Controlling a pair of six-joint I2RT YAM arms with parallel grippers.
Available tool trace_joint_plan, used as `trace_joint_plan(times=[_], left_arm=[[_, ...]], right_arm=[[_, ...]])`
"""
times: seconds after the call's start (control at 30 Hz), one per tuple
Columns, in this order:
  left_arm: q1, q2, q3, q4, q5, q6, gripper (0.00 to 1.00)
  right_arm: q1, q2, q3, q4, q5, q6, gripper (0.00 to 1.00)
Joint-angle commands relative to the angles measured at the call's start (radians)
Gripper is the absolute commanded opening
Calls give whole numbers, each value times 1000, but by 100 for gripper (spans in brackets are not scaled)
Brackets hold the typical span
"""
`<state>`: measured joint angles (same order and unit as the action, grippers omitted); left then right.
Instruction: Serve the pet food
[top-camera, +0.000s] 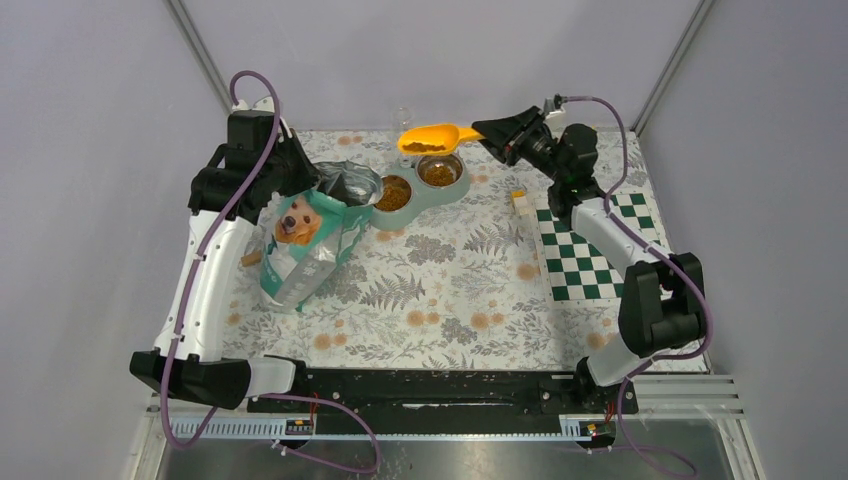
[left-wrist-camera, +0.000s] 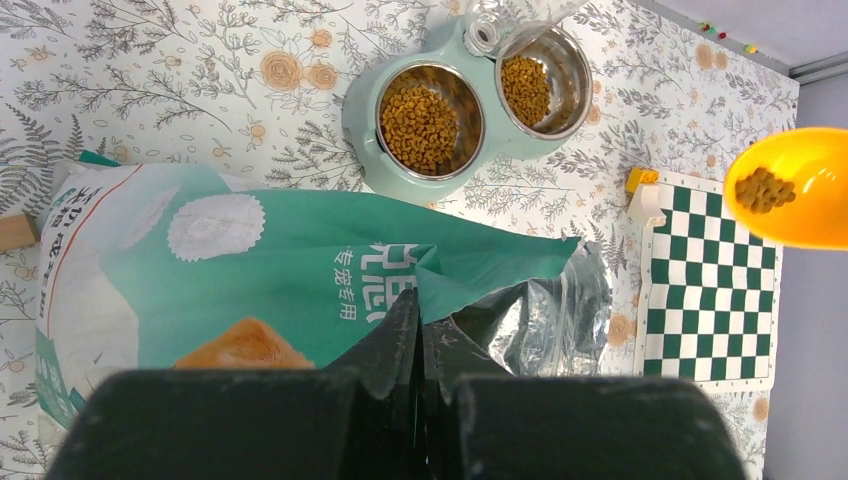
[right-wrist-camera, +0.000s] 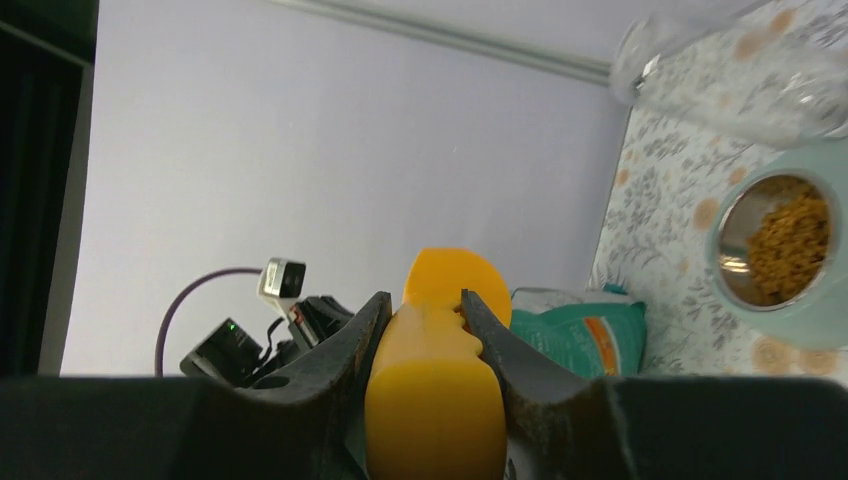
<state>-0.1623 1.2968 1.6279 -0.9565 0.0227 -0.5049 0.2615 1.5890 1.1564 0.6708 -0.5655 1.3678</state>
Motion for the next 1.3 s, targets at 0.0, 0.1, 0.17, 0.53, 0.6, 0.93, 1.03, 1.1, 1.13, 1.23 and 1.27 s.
trace_joint_plan(times=[0.0, 0.1, 0.17, 0.53, 0.6, 0.93, 1.03, 1.1, 1.13, 1.23, 1.27], left_arm=[[14, -38, 35, 35, -62, 11, 0], [15, -40, 36, 32, -64, 9, 0], [14, -42, 38, 31, -66, 9, 0], [14, -40, 35, 12, -65, -16, 0], [14, -39, 34, 10, -64, -21, 0], [14, -35, 30, 3, -67, -32, 0], [14, -32, 30, 2, -66, -29, 0], [14, -33, 29, 1, -67, -26, 0], [14, -33, 29, 0, -67, -24, 0], [14, -38, 22, 0, -67, -20, 0], [14, -40, 20, 0, -67, -18, 0]], right_arm=[[-75, -22, -32, 102, -2, 10, 0], [-121, 9, -36, 82, 18, -36, 0], [-146, 40, -26, 64, 34, -82, 0], [-174, 306, 144, -21, 151, -276, 0], [-173, 348, 186, -50, 177, -313, 0], [-126, 387, 325, -304, 279, -625, 0], [-92, 378, 357, -373, 331, -721, 0], [-67, 373, 381, -412, 368, -778, 0], [-57, 370, 391, -425, 382, -799, 0], [-36, 362, 415, -454, 415, -824, 0], [-29, 352, 419, -464, 432, -833, 0]])
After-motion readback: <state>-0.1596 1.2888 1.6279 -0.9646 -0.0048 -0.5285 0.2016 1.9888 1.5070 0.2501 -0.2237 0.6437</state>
